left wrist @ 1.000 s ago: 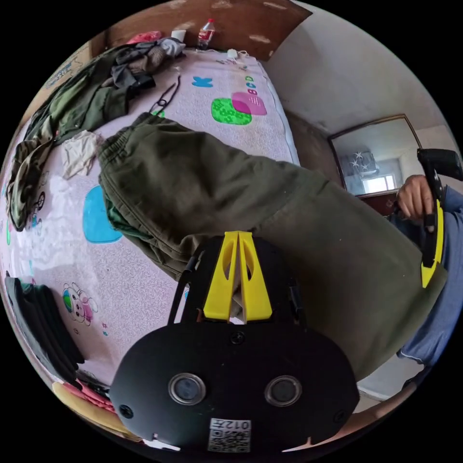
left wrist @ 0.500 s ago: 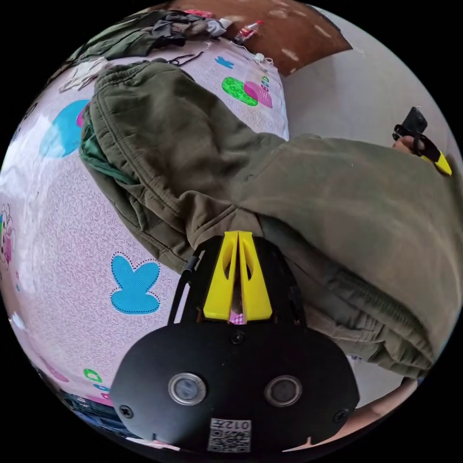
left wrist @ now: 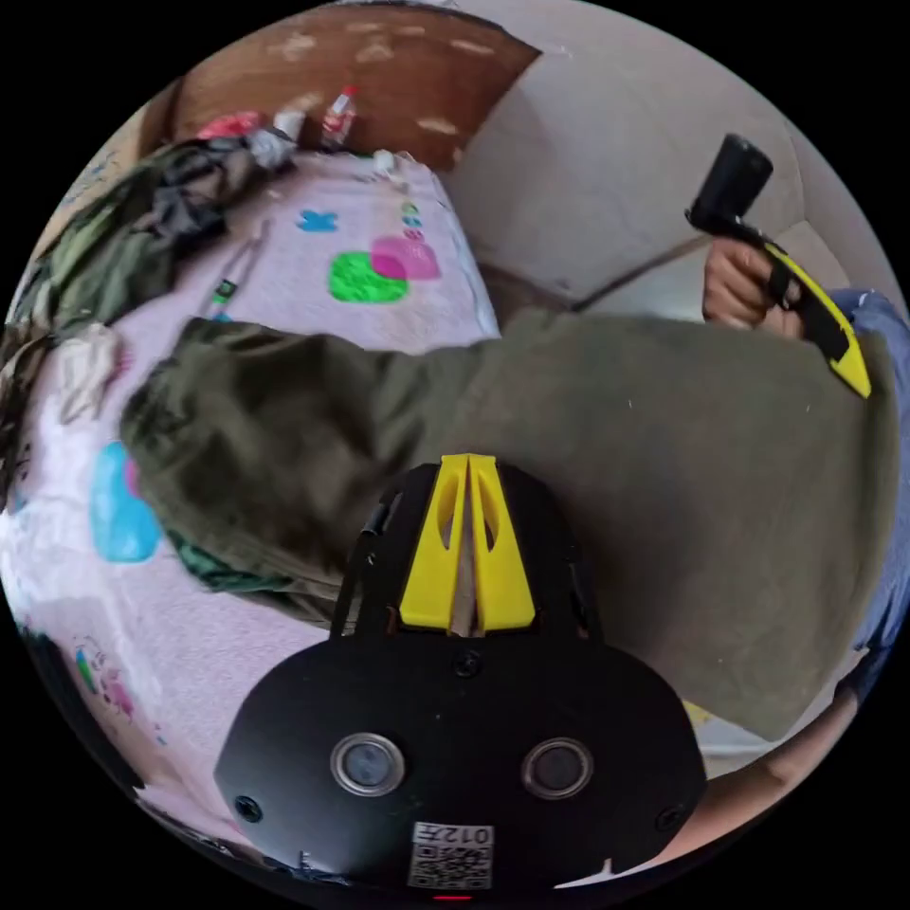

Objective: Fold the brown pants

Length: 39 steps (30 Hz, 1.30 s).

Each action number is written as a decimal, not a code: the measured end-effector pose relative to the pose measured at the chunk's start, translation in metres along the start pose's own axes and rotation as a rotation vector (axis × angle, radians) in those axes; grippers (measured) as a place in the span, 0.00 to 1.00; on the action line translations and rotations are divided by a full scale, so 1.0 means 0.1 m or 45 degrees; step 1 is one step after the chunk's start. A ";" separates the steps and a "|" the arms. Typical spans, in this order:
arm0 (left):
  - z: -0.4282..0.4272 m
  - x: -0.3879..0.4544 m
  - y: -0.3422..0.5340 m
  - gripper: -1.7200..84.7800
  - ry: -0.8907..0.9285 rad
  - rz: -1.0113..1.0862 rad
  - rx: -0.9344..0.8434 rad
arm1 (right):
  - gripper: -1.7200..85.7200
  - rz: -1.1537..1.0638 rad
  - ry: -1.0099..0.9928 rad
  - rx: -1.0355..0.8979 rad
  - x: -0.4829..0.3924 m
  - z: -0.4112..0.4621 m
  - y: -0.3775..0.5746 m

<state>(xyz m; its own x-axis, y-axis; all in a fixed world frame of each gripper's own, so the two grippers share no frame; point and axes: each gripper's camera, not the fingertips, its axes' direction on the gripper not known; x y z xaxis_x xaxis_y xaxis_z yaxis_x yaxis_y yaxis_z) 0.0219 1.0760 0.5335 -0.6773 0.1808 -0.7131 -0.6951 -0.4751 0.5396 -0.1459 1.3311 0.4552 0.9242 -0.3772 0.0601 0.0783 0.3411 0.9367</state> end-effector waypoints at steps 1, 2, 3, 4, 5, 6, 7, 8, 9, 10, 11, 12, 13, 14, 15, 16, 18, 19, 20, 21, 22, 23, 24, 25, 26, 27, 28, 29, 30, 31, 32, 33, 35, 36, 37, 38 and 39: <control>0.09 -0.02 0.01 0.02 0.029 -0.008 -0.044 | 0.07 0.016 0.015 0.023 0.03 -0.05 0.03; 0.24 -0.05 0.07 0.02 0.085 -0.032 -0.090 | 0.08 0.056 0.045 0.064 0.12 -0.14 0.08; 0.31 -0.10 0.18 0.02 0.121 -0.100 -0.052 | 0.08 0.097 0.077 0.095 0.23 -0.23 0.15; 0.32 -0.14 0.23 0.02 0.134 -0.148 -0.019 | 0.08 0.130 0.093 0.114 0.30 -0.27 0.18; 0.35 -0.25 0.35 0.02 0.169 -0.254 0.031 | 0.08 0.202 0.114 0.149 0.47 -0.35 0.24; 0.38 -0.36 0.46 0.02 0.213 -0.350 0.088 | 0.08 0.240 0.135 0.183 0.63 -0.42 0.27; 0.40 -0.41 0.51 0.02 0.244 -0.389 0.114 | 0.08 0.258 0.150 0.200 0.71 -0.45 0.28; 0.47 -0.54 0.59 0.03 0.334 -0.479 0.151 | 0.08 0.291 0.172 0.222 0.89 -0.52 0.28; 0.52 -0.68 0.67 0.03 0.434 -0.567 0.188 | 0.08 0.323 0.184 0.242 1.10 -0.58 0.26; 0.53 -0.74 0.71 0.03 0.482 -0.600 0.207 | 0.08 0.340 0.191 0.258 1.20 -0.61 0.24; 0.54 -0.87 0.77 0.03 0.567 -0.654 0.244 | 0.08 0.363 0.187 0.284 1.42 -0.66 0.21; 0.53 -0.99 0.82 0.03 0.655 -0.702 0.271 | 0.08 0.401 0.194 0.315 1.64 -0.72 0.19; 0.52 -1.05 0.85 0.03 0.699 -0.727 0.284 | 0.08 0.423 0.203 0.336 1.75 -0.76 0.17; 0.51 -1.18 0.92 0.03 0.780 -0.783 0.307 | 0.08 0.458 0.201 0.374 1.98 -0.82 0.15; 0.47 -1.30 0.99 0.03 0.832 -0.827 0.339 | 0.08 0.507 0.200 0.417 2.20 -0.88 0.14; 0.45 -1.35 1.02 0.03 0.847 -0.840 0.361 | 0.08 0.530 0.207 0.439 2.31 -0.90 0.13; 0.39 -1.57 1.16 0.03 0.903 -0.919 0.412 | 0.08 0.610 0.239 0.485 2.78 -0.98 0.09; 0.38 -1.62 1.19 0.03 0.912 -0.939 0.428 | 0.08 0.632 0.244 0.490 2.90 -0.99 0.08; 0.36 -1.71 1.24 0.03 0.903 -0.974 0.437 | 0.08 0.677 0.244 0.490 3.16 -1.00 0.06; 0.35 -1.78 1.27 0.03 0.876 -1.010 0.404 | 0.08 0.729 0.264 0.481 3.43 -1.00 0.05; 0.36 -1.81 1.28 0.03 0.873 -1.020 0.384 | 0.08 0.748 0.279 0.467 3.56 -0.99 0.05; 0.37 -1.86 1.30 0.03 0.882 -1.038 0.370 | 0.08 0.807 0.305 0.437 3.83 -0.95 0.07; 0.37 -1.90 1.33 0.03 0.886 -1.070 0.375 | 0.08 0.867 0.323 0.403 4.09 -0.90 0.09; 0.36 -1.91 1.34 0.03 0.884 -1.085 0.381 | 0.08 0.892 0.333 0.390 4.22 -0.87 0.11; 0.35 -1.92 1.37 0.03 0.883 -1.112 0.392 | 0.09 0.943 0.338 0.369 4.44 -0.81 0.14; 0.32 -1.92 1.42 0.03 0.864 -1.147 0.434 | 0.09 0.976 0.331 0.343 4.62 -0.72 0.14; 0.30 -1.91 1.45 0.03 0.855 -1.162 0.455 | 0.10 0.993 0.338 0.325 4.69 -0.68 0.13; 0.25 -1.87 1.52 0.03 0.825 -1.196 0.499 | 0.11 1.018 0.376 0.279 4.79 -0.59 0.09; 0.20 -1.81 1.62 0.03 0.764 -1.251 0.542 | 0.12 1.025 0.413 0.243 4.84 -0.51 0.02; 0.17 -1.77 1.68 0.03 0.736 -1.268 0.565 | 0.13 1.019 0.422 0.237 4.84 -0.48 -0.02; 0.10 -1.68 1.79 0.03 0.694 -1.296 0.630 | 0.15 1.006 0.428 0.232 4.82 -0.44 -0.11; 0.03 -1.57 1.91 0.03 0.631 -1.332 0.689 | 0.16 0.987 0.474 0.219 4.74 -0.43 -0.21; -0.13 -1.35 2.05 0.03 0.479 -1.377 0.753 | 0.16 0.891 0.640 0.192 4.45 -0.42 -0.41; -0.28 -1.17 2.10 0.03 0.318 -1.396 0.794 | 0.15 0.795 0.753 0.165 4.15 -0.39 -0.54; -0.36 -1.07 2.10 0.03 0.230 -1.391 0.817 | 0.14 0.746 0.799 0.149 3.99 -0.36 -0.60; -0.53 -0.86 2.06 0.03 0.065 -1.362 0.866 | 0.13 0.644 0.857 0.110 3.62 -0.25 -0.69; -0.69 -0.64 1.94 0.03 -0.090 -1.293 0.915 | 0.11 0.558 0.903 0.054 3.24 -0.06 -0.72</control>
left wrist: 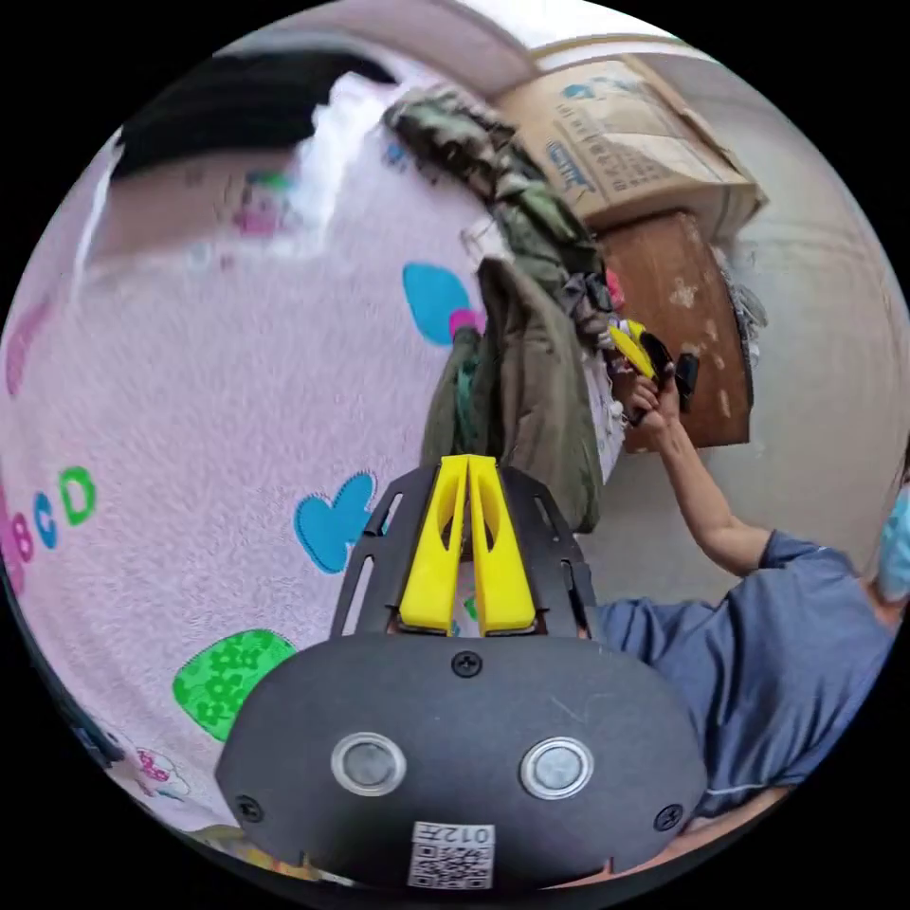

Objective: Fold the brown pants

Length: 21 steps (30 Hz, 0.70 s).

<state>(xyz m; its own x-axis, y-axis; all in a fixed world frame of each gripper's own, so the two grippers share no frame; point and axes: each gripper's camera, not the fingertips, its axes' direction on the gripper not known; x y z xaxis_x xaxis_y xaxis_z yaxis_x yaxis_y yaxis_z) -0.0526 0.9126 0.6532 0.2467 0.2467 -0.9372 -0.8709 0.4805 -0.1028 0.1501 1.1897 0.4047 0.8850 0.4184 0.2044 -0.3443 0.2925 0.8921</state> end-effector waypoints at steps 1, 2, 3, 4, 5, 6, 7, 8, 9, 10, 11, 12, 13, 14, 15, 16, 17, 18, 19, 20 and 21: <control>-0.05 0.15 0.01 0.03 -0.022 0.067 0.039 | 0.11 -0.046 0.025 -0.015 -0.20 -0.03 0.09; -0.09 0.44 0.01 0.02 -0.049 0.205 0.073 | 0.09 -0.131 0.077 -0.068 -0.61 -0.04 0.32; -0.07 0.73 -0.02 0.02 -0.071 0.336 0.060 | 0.07 -0.199 0.123 -0.128 -0.99 0.00 0.58; -0.04 0.86 -0.04 0.02 -0.079 0.394 0.043 | 0.07 -0.225 0.143 -0.154 -1.16 0.03 0.72; 0.05 1.07 -0.09 0.02 -0.101 0.480 -0.010 | 0.06 -0.271 0.183 -0.203 -1.47 0.12 1.01; 0.16 1.24 -0.15 0.02 -0.129 0.549 -0.057 | 0.05 -0.304 0.246 -0.252 -1.71 0.25 1.28; 0.23 1.31 -0.18 0.02 -0.148 0.580 -0.076 | 0.05 -0.315 0.285 -0.271 -1.80 0.32 1.40; 0.35 1.41 -0.23 0.02 -0.191 0.621 -0.104 | 0.04 -0.330 0.365 -0.305 -1.93 0.47 1.61; 0.49 1.46 -0.30 0.02 -0.196 0.641 -0.144 | 0.03 -0.328 0.409 -0.346 -1.99 0.63 1.75; 0.57 1.47 -0.33 0.02 -0.185 0.645 -0.175 | 0.03 -0.331 0.418 -0.366 -2.01 0.70 1.80; 0.72 1.48 -0.38 0.02 -0.183 0.653 -0.233 | 0.03 -0.344 0.465 -0.404 -2.02 0.86 1.86; 0.87 1.46 -0.41 0.02 -0.237 0.650 -0.284 | 0.02 -0.361 0.524 -0.436 -2.00 1.00 1.88; 0.93 1.44 -0.43 0.02 -0.259 0.650 -0.314 | 0.02 -0.376 0.537 -0.457 -1.98 1.06 1.87; 1.02 1.40 -0.45 0.02 -0.288 0.649 -0.339 | 0.02 -0.379 0.562 -0.490 -1.93 1.18 1.85; 1.07 1.34 -0.48 0.02 -0.276 0.629 -0.359 | 0.02 -0.386 0.585 -0.519 -1.90 1.27 1.81; 1.09 1.31 -0.50 0.02 -0.260 0.611 -0.368 | 0.02 -0.395 0.596 -0.547 -1.88 1.33 1.78; 1.12 1.26 -0.52 0.02 -0.218 0.586 -0.384 | 0.02 -0.425 0.616 -0.607 -1.87 1.46 1.75; 1.14 1.23 -0.53 0.02 -0.186 0.573 -0.400 | 0.02 -0.453 0.619 -0.661 -1.87 1.60 1.74; 1.16 1.22 -0.53 0.02 -0.177 0.572 -0.406 | 0.02 -0.462 0.621 -0.679 -1.88 1.66 1.73; 1.18 1.22 -0.53 0.02 -0.170 0.573 -0.412 | 0.02 -0.486 0.626 -0.718 -1.90 1.79 1.72; 1.21 1.22 -0.52 0.02 -0.162 0.563 -0.419 | 0.02 -0.503 0.631 -0.768 -1.92 1.93 1.71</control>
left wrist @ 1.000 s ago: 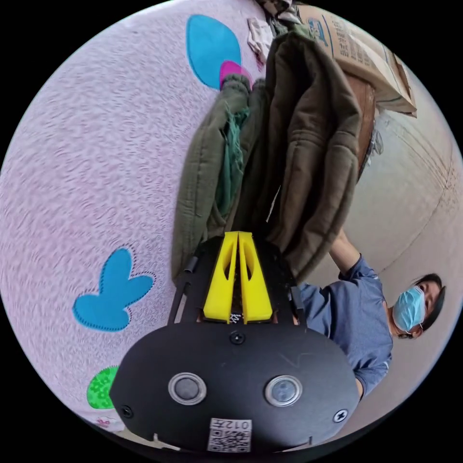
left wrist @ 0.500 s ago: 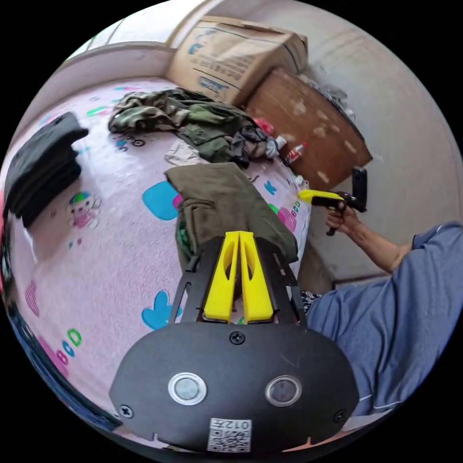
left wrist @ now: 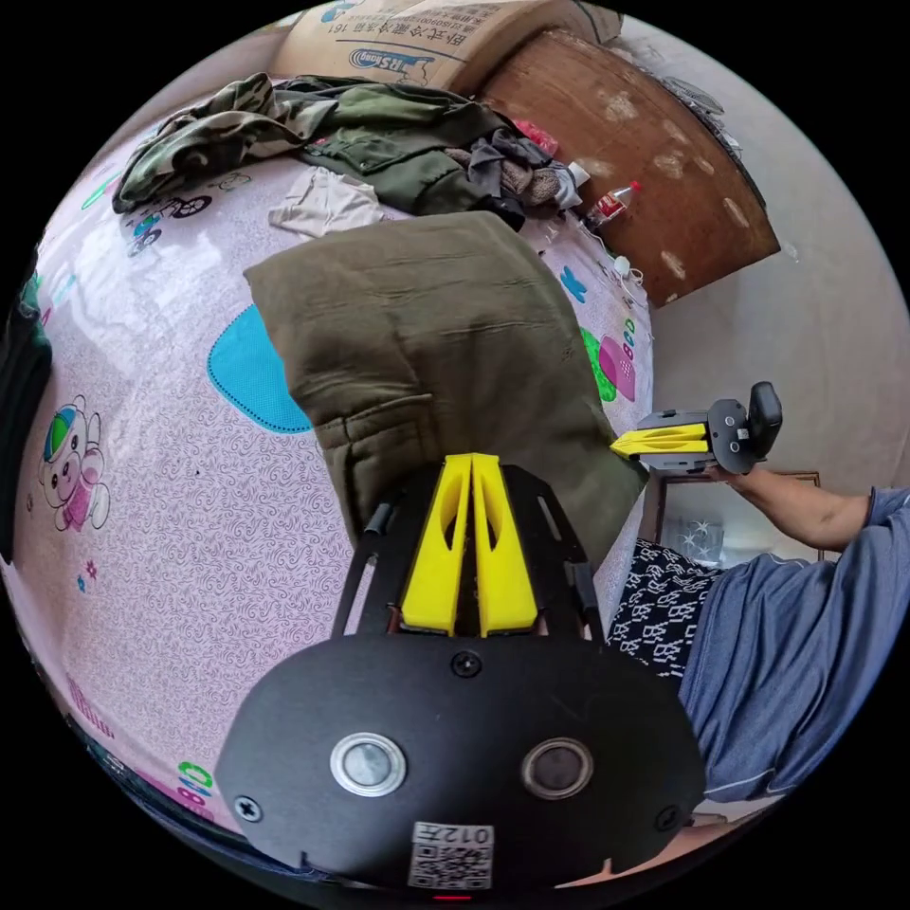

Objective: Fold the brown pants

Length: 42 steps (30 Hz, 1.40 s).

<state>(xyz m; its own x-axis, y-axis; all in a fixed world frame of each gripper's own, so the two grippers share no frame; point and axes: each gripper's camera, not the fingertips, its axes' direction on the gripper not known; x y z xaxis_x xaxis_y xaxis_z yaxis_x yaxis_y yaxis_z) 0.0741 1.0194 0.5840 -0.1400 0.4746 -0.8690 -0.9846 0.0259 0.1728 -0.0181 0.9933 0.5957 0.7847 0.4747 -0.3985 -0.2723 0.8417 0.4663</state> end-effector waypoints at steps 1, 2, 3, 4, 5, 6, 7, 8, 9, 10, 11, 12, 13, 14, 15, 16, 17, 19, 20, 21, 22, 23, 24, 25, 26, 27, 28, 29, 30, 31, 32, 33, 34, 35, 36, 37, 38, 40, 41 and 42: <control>0.01 0.00 0.00 0.02 0.009 -0.005 -0.001 | 0.02 -0.006 -0.003 -0.014 -0.02 0.03 -0.05; 0.02 0.02 0.00 0.02 0.023 -0.011 -0.002 | 0.02 -0.009 -0.008 -0.031 -0.05 0.05 -0.13; 0.02 0.04 -0.01 0.02 0.033 -0.013 -0.005 | 0.02 -0.021 -0.012 -0.050 -0.08 0.05 -0.19; 0.01 0.07 -0.01 0.02 0.033 -0.012 -0.009 | 0.02 -0.031 -0.014 -0.060 -0.09 0.05 -0.22; 0.00 0.13 -0.02 0.02 0.019 0.000 -0.021 | 0.02 -0.057 -0.017 -0.075 -0.11 0.04 -0.27; -0.02 0.23 -0.04 0.02 -0.017 0.031 -0.037 | 0.02 -0.088 -0.020 -0.089 -0.14 0.03 -0.32; -0.03 0.30 -0.05 0.02 -0.048 0.058 -0.046 | 0.02 -0.112 -0.018 -0.096 -0.15 0.03 -0.34; -0.04 0.46 -0.07 0.02 -0.131 0.142 -0.064 | 0.02 -0.161 -0.012 -0.113 -0.19 0.03 -0.38; -0.04 0.67 -0.07 0.02 -0.252 0.243 -0.079 | 0.02 -0.195 -0.016 -0.132 -0.21 0.03 -0.43; -0.04 0.77 -0.06 0.02 -0.321 0.297 -0.084 | 0.02 -0.205 -0.024 -0.141 -0.21 0.03 -0.45; -0.01 0.98 -0.04 0.02 -0.457 0.395 -0.094 | 0.02 -0.210 -0.041 -0.152 -0.21 0.02 -0.48; 0.02 1.15 -0.01 0.02 -0.573 0.469 -0.101 | 0.02 -0.185 -0.066 -0.145 -0.18 0.02 -0.49; 0.04 1.21 0.01 0.02 -0.614 0.489 -0.104 | 0.02 -0.159 -0.090 -0.138 -0.15 0.01 -0.49; 0.06 1.29 0.02 0.02 -0.658 0.482 -0.104 | 0.02 -0.078 -0.165 -0.120 -0.05 0.01 -0.47; 0.04 1.31 0.03 0.02 -0.651 0.445 -0.097 | 0.02 0.018 -0.258 -0.102 0.10 0.00 -0.44; 0.02 1.31 0.03 0.02 -0.639 0.430 -0.094 | 0.02 0.067 -0.305 -0.096 0.17 -0.01 -0.42; -0.04 1.31 0.03 0.02 -0.604 0.392 -0.092 | 0.02 0.155 -0.391 -0.095 0.30 -0.05 -0.37; -0.24 1.28 0.03 0.02 -0.493 0.291 -0.062 | 0.02 0.217 -0.479 -0.062 0.47 -0.28 -0.32; -0.46 1.30 0.05 0.02 -0.464 0.245 0.014 | 0.02 0.244 -0.465 0.056 0.59 -0.57 -0.29; -0.73 1.33 0.08 0.02 -0.487 0.211 0.142 | 0.02 0.270 -0.398 0.185 0.70 -0.87 -0.31; -0.86 1.33 0.08 0.02 -0.499 0.196 0.204 | 0.02 0.281 -0.362 0.250 0.77 -0.99 -0.35; -1.05 1.32 0.03 0.02 -0.524 0.148 0.299 | 0.02 0.296 -0.311 0.368 0.88 -1.19 -0.49; -1.16 1.27 -0.08 0.02 -0.545 0.089 0.326 | 0.02 0.300 -0.265 0.466 0.97 -1.31 -0.70; -1.17 1.23 -0.15 0.02 -0.551 0.068 0.318 | 0.02 0.292 -0.242 0.496 1.00 -1.34 -0.82; -1.16 1.17 -0.31 0.02 -0.567 0.041 0.295 | 0.02 0.276 -0.190 0.522 1.04 -1.34 -1.10; -1.11 1.10 -0.45 0.02 -0.616 0.007 0.275 | 0.02 0.259 -0.133 0.515 1.06 -1.27 -1.37; -1.07 1.06 -0.52 0.02 -0.643 -0.008 0.254 | 0.02 0.242 -0.108 0.505 1.05 -1.21 -1.50; -0.96 0.97 -0.65 0.02 -0.667 -0.042 0.186 | 0.02 0.218 -0.051 0.472 1.04 -1.07 -1.73; -0.84 0.86 -0.74 0.02 -0.684 -0.069 0.118 | 0.02 0.222 -0.022 0.432 1.05 -0.90 -1.91; -0.78 0.82 -0.77 0.02 -0.690 -0.075 0.086 | 0.02 0.216 -0.027 0.401 1.06 -0.82 -1.99; -0.66 0.73 -0.81 0.02 -0.688 -0.096 0.013 | 0.02 0.215 -0.035 0.304 1.09 -0.61 -2.12; -0.55 0.66 -0.84 0.02 -0.684 -0.105 -0.064 | 0.02 0.220 -0.013 0.186 1.11 -0.40 -2.19; -0.49 0.63 -0.84 0.02 -0.684 -0.104 -0.095 | 0.02 0.214 -0.014 0.146 1.12 -0.31 -2.20; -0.45 0.63 -0.84 0.02 -0.681 -0.090 -0.072 | 0.02 0.201 -0.011 0.083 1.11 -0.16 -2.20; -0.43 0.64 -0.83 0.02 -0.706 -0.083 -0.043 | 0.02 0.205 -0.014 0.116 1.10 -0.13 -2.17; -0.42 0.65 -0.83 0.02 -0.722 -0.073 -0.039 | 0.02 0.212 -0.020 0.128 1.10 -0.13 -2.15; -0.41 0.67 -0.82 0.02 -0.753 -0.050 -0.023 | 0.02 0.222 -0.034 0.143 1.11 -0.12 -2.12; -0.41 0.68 -0.79 0.02 -0.770 -0.025 -0.003 | 0.02 0.236 -0.070 0.159 1.15 -0.13 -2.08; -0.45 0.67 -0.79 0.02 -0.751 -0.020 -0.006 | 0.02 0.259 -0.101 0.163 1.19 -0.17 -2.07; -0.54 0.64 -0.77 0.02 -0.735 -0.063 -0.003 | 0.02 0.292 -0.105 0.181 1.21 -0.28 -2.04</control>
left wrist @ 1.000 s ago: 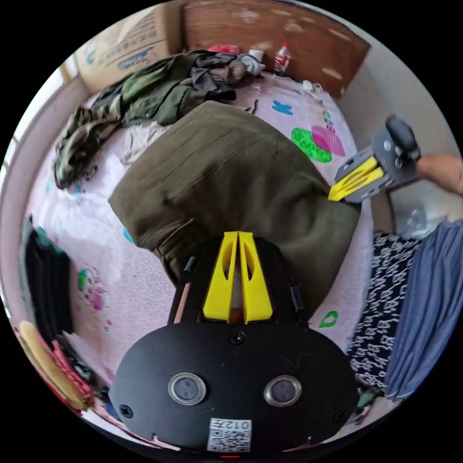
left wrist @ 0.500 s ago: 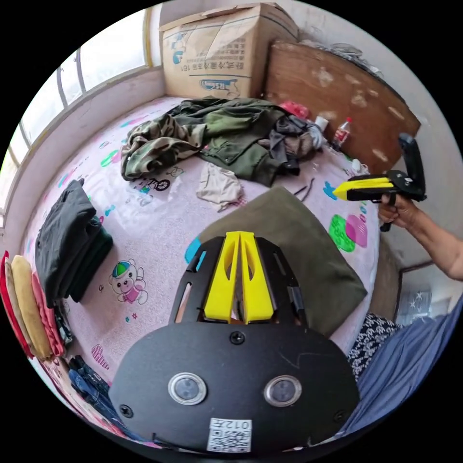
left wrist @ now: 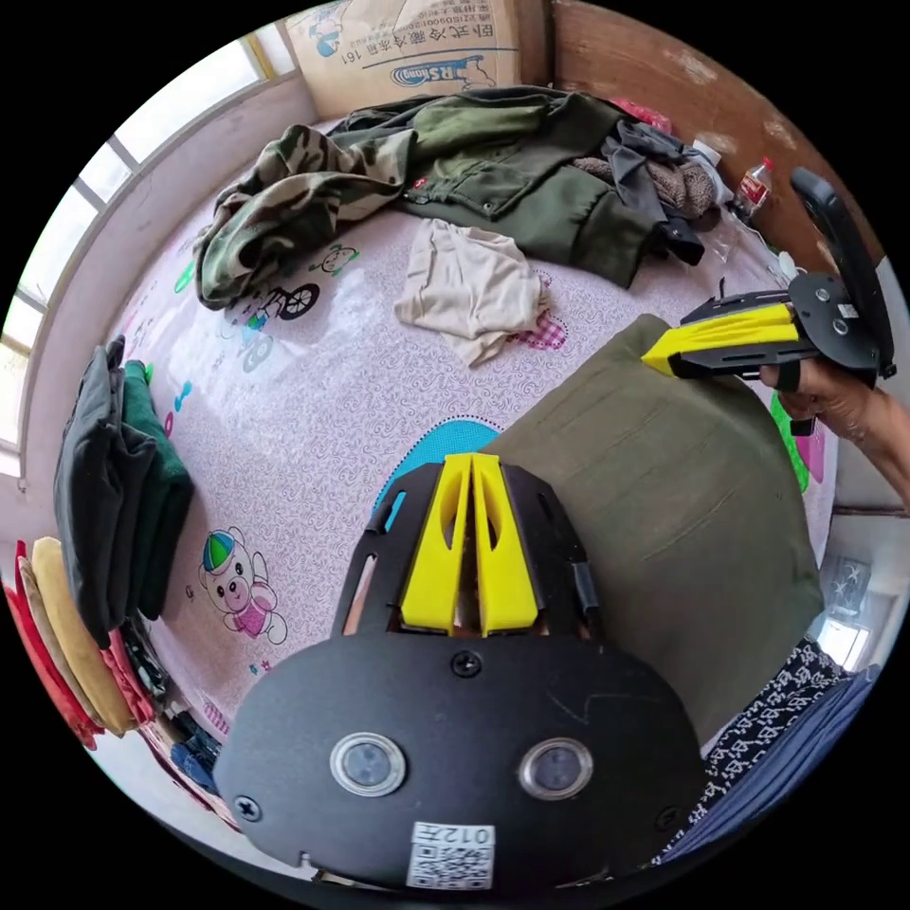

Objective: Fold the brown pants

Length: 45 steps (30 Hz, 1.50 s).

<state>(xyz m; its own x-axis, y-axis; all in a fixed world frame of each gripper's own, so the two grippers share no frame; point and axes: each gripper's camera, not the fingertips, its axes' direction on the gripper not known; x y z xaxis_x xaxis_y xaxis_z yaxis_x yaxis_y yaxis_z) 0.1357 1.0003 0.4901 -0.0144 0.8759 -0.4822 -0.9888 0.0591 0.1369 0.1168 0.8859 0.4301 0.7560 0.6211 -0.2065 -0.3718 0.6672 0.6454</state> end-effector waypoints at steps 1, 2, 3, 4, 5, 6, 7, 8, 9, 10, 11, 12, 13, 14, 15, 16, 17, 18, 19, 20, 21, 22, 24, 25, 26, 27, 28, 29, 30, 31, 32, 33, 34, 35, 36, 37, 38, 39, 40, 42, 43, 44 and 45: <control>-0.05 -0.05 0.02 0.02 -0.016 -0.042 0.002 | 0.02 0.015 0.020 0.026 -0.01 -0.09 0.02; -0.21 -0.13 0.10 0.02 -0.055 -0.111 0.045 | 0.02 -0.011 0.059 0.105 -0.09 -0.31 0.10; -0.43 -0.17 0.22 0.02 -0.056 -0.134 0.113 | 0.02 -0.061 0.054 0.169 -0.21 -0.54 0.22; -0.54 -0.17 0.30 0.02 -0.036 -0.130 0.152 | 0.02 -0.082 0.038 0.192 -0.28 -0.65 0.29; -0.74 -0.13 0.46 0.02 0.028 -0.103 0.201 | 0.02 -0.115 -0.005 0.232 -0.43 -0.84 0.45; -0.90 -0.04 0.63 0.02 0.074 -0.068 0.230 | 0.02 -0.159 -0.029 0.255 -0.60 -0.95 0.61; -0.96 0.03 0.71 0.02 0.085 -0.044 0.244 | 0.02 -0.182 -0.025 0.253 -0.69 -0.97 0.68; -1.02 0.17 0.84 0.02 0.078 0.013 0.253 | 0.02 -0.226 0.015 0.231 -0.85 -0.95 0.80; -1.01 0.29 0.92 0.02 0.029 0.065 0.237 | 0.02 -0.259 0.076 0.192 -0.98 -0.85 0.89; -0.97 0.34 0.95 0.02 -0.002 0.074 0.218 | 0.02 -0.266 0.102 0.162 -1.02 -0.77 0.91; -0.83 0.37 0.98 0.02 -0.017 0.064 0.149 | 0.02 -0.283 0.142 0.083 -1.05 -0.58 0.95; -0.68 0.34 1.01 0.02 0.003 0.030 0.108 | 0.02 -0.267 0.137 0.017 -1.02 -0.39 0.97; -0.62 0.31 1.03 0.02 0.029 0.015 0.111 | 0.02 -0.241 0.115 0.017 -0.98 -0.34 0.97; -0.56 0.22 1.06 0.02 0.102 -0.038 0.138 | 0.02 -0.170 0.059 0.024 -0.90 -0.30 0.95; -0.53 0.14 1.07 0.02 0.161 -0.075 0.136 | 0.02 -0.118 0.005 0.016 -0.83 -0.29 0.92; -0.52 0.10 1.08 0.02 0.182 -0.077 0.134 | 0.02 -0.102 -0.016 0.010 -0.80 -0.29 0.91; -0.52 0.05 1.10 0.02 0.221 -0.072 0.142 | 0.02 -0.078 -0.052 0.003 -0.76 -0.31 0.90; -0.54 -0.01 1.13 0.02 0.257 -0.066 0.146 | 0.02 -0.056 -0.081 -0.002 -0.73 -0.37 0.90; -0.57 -0.04 1.15 0.02 0.277 -0.070 0.148 | 0.02 -0.043 -0.086 -0.001 -0.72 -0.42 0.91; -0.67 -0.10 1.20 0.02 0.305 -0.112 0.158 | 0.02 -0.006 -0.044 0.012 -0.74 -0.55 0.93; -0.83 -0.14 1.29 0.02 0.268 -0.147 0.184 | 0.02 -0.037 -0.003 0.056 -0.83 -0.74 1.02; -0.93 -0.13 1.35 0.02 0.246 -0.138 0.205 | 0.02 -0.073 -0.011 0.084 -0.89 -0.84 1.08; -1.24 -0.01 1.65 0.02 0.272 -0.042 0.262 | 0.02 -0.179 -0.098 0.130 -1.16 -1.15 1.38; -1.29 0.05 1.72 0.02 0.286 -0.018 0.263 | 0.02 -0.203 -0.112 0.124 -1.23 -1.19 1.45; -1.34 0.19 1.86 0.02 0.300 0.046 0.257 | 0.02 -0.240 -0.131 0.104 -1.36 -1.21 1.60; -1.33 0.34 1.97 0.02 0.279 0.119 0.218 | 0.02 -0.267 -0.144 0.067 -1.47 -1.16 1.72; -1.30 0.41 2.01 0.02 0.252 0.151 0.188 | 0.02 -0.284 -0.148 0.036 -1.52 -1.11 1.76; -1.19 0.51 2.08 0.02 0.157 0.175 0.128 | 0.02 -0.304 -0.128 -0.039 -1.59 -0.96 1.83; -1.03 0.53 2.13 0.02 0.074 0.146 0.050 | 0.02 -0.301 -0.054 -0.099 -1.63 -0.80 1.88; -0.96 0.52 2.15 0.02 0.070 0.133 0.045 | 0.02 -0.303 0.000 -0.135 -1.64 -0.70 1.90; -0.82 0.47 2.20 0.02 0.101 0.086 0.048 | 0.02 -0.315 0.060 -0.189 -1.64 -0.52 1.94; -0.72 0.37 2.24 0.02 0.180 0.006 0.057 | 0.02 -0.287 0.049 -0.177 -1.62 -0.43 1.96; -0.68 0.32 2.25 0.02 0.217 -0.038 0.052 | 0.02 -0.266 0.040 -0.168 -1.61 -0.42 1.96; -0.63 0.22 2.25 0.02 0.285 -0.100 0.041 | 0.02 -0.231 0.028 -0.170 -1.60 -0.40 1.94; -0.63 0.13 2.26 0.02 0.356 -0.148 0.026 | 0.02 -0.210 0.021 -0.173 -1.60 -0.42 1.94; -0.65 0.08 2.28 0.02 0.395 -0.178 0.031 | 0.02 -0.204 0.020 -0.170 -1.60 -0.44 1.95; -0.76 -0.02 2.37 0.02 0.463 -0.247 0.108 | 0.02 -0.202 0.031 -0.148 -1.63 -0.52 1.99; -0.94 -0.12 2.52 0.02 0.494 -0.313 0.219 | 0.02 -0.204 0.070 -0.112 -1.67 -0.62 2.06; -1.03 -0.15 2.61 0.02 0.500 -0.334 0.261 | 0.02 -0.213 0.089 -0.098 -1.69 -0.66 2.10; -1.33 -0.18 2.97 0.02 0.439 -0.319 0.343 | 0.02 -0.260 0.084 -0.123 -1.76 -0.70 2.26; -1.37 -0.16 3.06 0.02 0.412 -0.307 0.336 | 0.02 -0.265 0.086 -0.135 -1.77 -0.68 2.29; -1.40 -0.10 3.19 0.02 0.378 -0.278 0.300 | 0.02 -0.266 0.094 -0.116 -1.78 -0.66 2.36; -1.37 -0.04 3.30 0.02 0.352 -0.250 0.253 | 0.02 -0.248 0.088 -0.107 -1.77 -0.64 2.39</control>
<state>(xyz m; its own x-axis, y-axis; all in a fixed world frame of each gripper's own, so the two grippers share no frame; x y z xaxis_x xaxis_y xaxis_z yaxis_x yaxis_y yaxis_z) -0.2105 0.9507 0.4190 0.1062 0.6785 -0.7269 -0.9291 0.3282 0.1706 -0.1401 0.9618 0.5736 0.7803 0.5021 -0.3729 -0.2683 0.8073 0.5256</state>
